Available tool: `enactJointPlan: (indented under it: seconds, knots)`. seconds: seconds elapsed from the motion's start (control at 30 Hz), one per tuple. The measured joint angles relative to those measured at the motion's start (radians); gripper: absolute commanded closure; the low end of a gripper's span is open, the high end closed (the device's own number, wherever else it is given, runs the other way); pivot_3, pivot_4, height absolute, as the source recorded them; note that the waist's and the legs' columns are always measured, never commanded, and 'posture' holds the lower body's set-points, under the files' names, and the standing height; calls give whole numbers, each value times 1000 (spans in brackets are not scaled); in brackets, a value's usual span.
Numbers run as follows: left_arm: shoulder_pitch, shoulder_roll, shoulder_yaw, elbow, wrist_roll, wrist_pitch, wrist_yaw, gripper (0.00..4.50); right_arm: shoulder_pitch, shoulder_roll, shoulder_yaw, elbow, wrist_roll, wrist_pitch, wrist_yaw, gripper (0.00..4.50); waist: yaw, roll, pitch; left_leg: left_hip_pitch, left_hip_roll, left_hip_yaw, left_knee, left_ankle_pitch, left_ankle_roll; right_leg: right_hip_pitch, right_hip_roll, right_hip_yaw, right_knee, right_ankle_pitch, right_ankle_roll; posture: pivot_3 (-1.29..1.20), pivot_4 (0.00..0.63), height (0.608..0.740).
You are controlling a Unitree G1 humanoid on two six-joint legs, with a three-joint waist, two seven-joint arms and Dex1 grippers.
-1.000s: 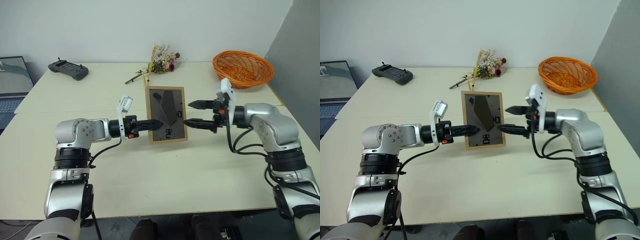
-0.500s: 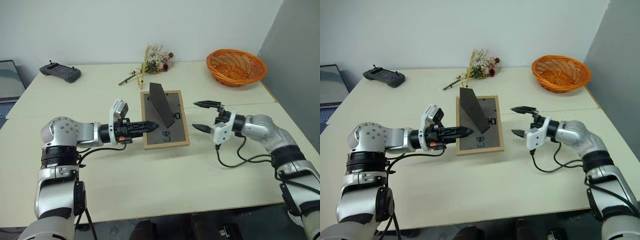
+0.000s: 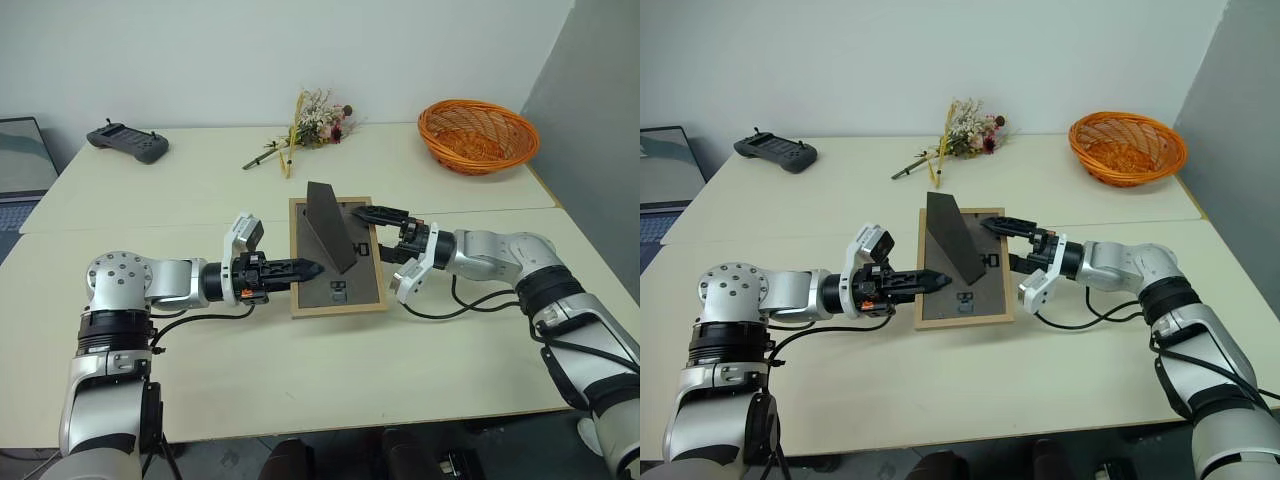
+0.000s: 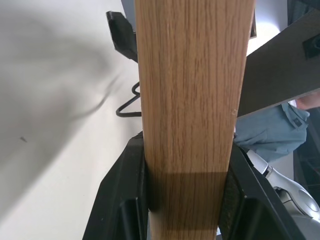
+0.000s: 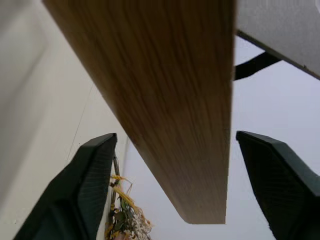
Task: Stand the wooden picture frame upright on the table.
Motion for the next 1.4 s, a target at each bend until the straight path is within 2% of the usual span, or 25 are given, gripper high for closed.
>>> enactJointPlan:
  seconds: [0.23, 0.37, 0.43, 0.63, 0.8, 0.83, 0.87, 0.9, 0.97, 1.0, 1.03, 1.07, 1.17, 1.23, 1.4]
  knots:
    - [11, -3, 2, -7, -65, 0, 41, 3187, -26, -26, 40, -1, -21, -10, -75, 3002, 1, -1, 0, 0, 0, 0, 0, 0, 0, 0, 0, 1, 0, 0, 0, 0, 150, 740]
    - [35, -25, 4, -32, -68, -5, 56, 3187, -29, -50, 60, -9, -29, -27, -89, 3054, 0, -1, 0, 0, 0, 1, 0, 0, 0, 0, 0, 1, 0, 0, 0, 0, 150, 740]
    - [42, -25, 5, -53, -66, -10, 54, 2508, -29, -56, 61, -18, -29, -31, -93, 3054, -1, -1, 0, 1, 0, 1, 0, 0, 0, 0, 1, 2, 1, 0, 0, 0, 150, 740]
    - [87, 30, 14, -159, 37, -105, -11, 1253, -31, -81, 70, 22, 27, -130, -42, 3188, -3, -1, 0, 2, 1, 3, -1, 0, 0, 0, 1, 3, 1, 0, 0, 0, 150, 740]
    - [149, 172, 94, -179, 185, -245, -56, 234, -62, -74, 82, 221, 303, -250, 152, 3188, -16, -1, 0, 2, 1, 4, -1, 0, 1, 1, 1, 4, -2, 0, 0, 0, 150, 740]
    - [185, 190, 93, -220, 229, -280, -66, 17, -69, -68, 90, 263, 404, -253, 242, 3188, -18, -1, 0, 2, 1, 4, -1, 0, 1, 1, 1, 4, -3, 0, 0, 0, 150, 740]
    - [210, 196, 93, -255, 252, -304, -66, 0, -58, -61, 92, 260, 505, -225, 335, 3188, -18, -2, -1, 2, 2, 4, -2, 0, 1, 2, 1, 4, -4, 0, 0, 0, 150, 740]
    - [246, 195, 92, -321, 296, -350, -62, 0, -12, -26, 81, 216, 743, -106, 551, 3188, -19, -5, -1, 2, 3, 3, -1, -1, 1, 3, 1, 3, -4, 0, 0, 0, 150, 740]
    - [277, 172, 106, -410, 340, -413, -28, 0, 54, 37, 35, 123, 1019, 131, 844, 3188, -17, -5, -1, 2, 5, 3, 0, -2, 3, 5, 1, 1, -4, 0, 0, 0, 150, 740]
    - [287, 142, 115, -476, 360, -460, 3, 0, 86, 87, 2, 74, 1195, 327, 1025, 3188, -14, -4, -1, 2, 5, 3, 0, -3, 5, 5, 1, 0, -4, 0, 0, 0, 150, 740]
    - [296, 135, 115, -519, 384, -490, 18, 0, 95, 104, -11, 47, 1257, 425, 1103, 3188, -11, -4, -1, 1, 5, 3, 0, -4, 7, 5, 0, -1, -4, 0, 0, 0, 150, 740]
    - [332, 125, 110, -609, 457, -563, 61, 0, 93, 144, -45, 2, 1383, 689, 1226, 3188, -5, -4, -1, 1, 5, 3, 0, -5, 9, 4, 0, -1, -4, 0, 0, 0, 150, 740]
    - [375, 66, 64, -749, 585, -687, 127, 0, 45, 205, -160, -6, 1555, 1134, 1305, 3188, 9, -4, -1, 0, 3, 3, -1, -6, 9, 1, 0, 0, -3, 0, 0, 0, 150, 740]
    - [389, 64, 29, -782, 654, -748, 140, 0, 15, 240, -198, 5, 1579, 1255, 1321, 3188, 11, -4, -1, 0, 3, 2, -1, -6, 9, 1, 0, -1, -3, 1, 0, 0, 150, 740]
    - [436, 64, -49, -790, 797, -856, 123, 0, -6, 315, -265, 95, 1572, 1409, 1324, 3188, 16, -4, -1, 0, 2, 2, -2, -6, 9, 1, -1, -1, -3, 0, 0, 0, 150, 740]
